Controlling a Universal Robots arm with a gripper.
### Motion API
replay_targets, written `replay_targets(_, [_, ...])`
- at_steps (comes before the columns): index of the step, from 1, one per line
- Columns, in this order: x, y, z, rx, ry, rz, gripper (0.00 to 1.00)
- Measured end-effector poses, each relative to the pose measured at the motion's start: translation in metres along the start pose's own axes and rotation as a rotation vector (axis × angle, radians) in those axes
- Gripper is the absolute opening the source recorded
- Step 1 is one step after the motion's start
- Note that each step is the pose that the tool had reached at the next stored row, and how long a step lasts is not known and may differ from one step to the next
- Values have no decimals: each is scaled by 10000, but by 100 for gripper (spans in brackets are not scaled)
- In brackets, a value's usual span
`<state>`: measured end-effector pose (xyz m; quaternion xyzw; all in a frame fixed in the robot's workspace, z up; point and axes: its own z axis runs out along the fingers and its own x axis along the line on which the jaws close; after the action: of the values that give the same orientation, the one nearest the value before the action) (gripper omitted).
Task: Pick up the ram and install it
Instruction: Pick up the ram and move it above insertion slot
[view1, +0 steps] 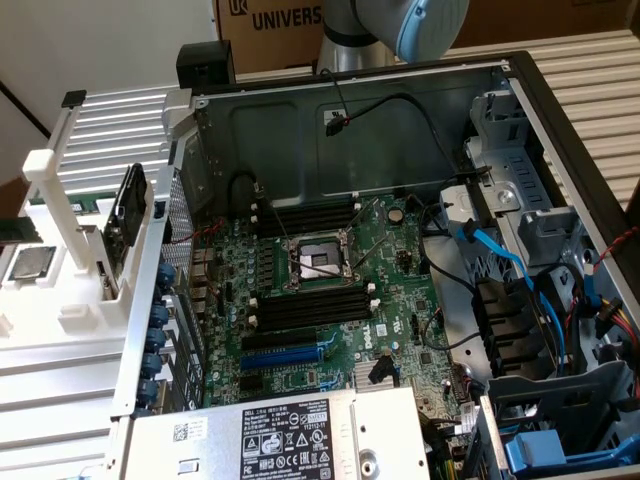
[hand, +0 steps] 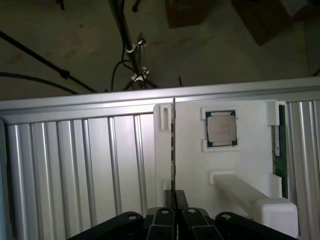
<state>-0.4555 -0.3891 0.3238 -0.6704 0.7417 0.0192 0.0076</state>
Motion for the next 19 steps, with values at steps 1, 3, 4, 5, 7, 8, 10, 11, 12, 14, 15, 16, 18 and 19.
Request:
replay_targets(1, [-2,-10,-21,7,0,1,12])
replay_targets(3, [-6,-39,-52,43,-5,-1,12])
replay_targets(4, [-8,-53,-67,64,-7,-2,12])
replay_targets(5, [-10,-67,-82,83,-9,-2,12])
replay_targets(7, [-16,-111,-129,134,-14,-4,12])
replay_targets(8, [-18,-126,-144,148,-15,-5,12])
replay_targets(10, [-29,-217,-210,183,-20,-6,12])
replay_targets(11, [-30,-245,-225,185,-20,-6,12])
replay_targets(12, [-30,-277,-243,187,-20,-6,12])
replay_targets(14, [-22,-378,-307,187,-20,-6,12])
replay_targets(15, [-17,-414,-336,188,-20,-6,12])
replay_targets(16, [-12,-451,-365,187,-20,-6,12])
replay_targets(18, [0,-525,-417,187,-21,-7,12])
replay_targets(19, [5,-560,-441,187,-22,-7,12])
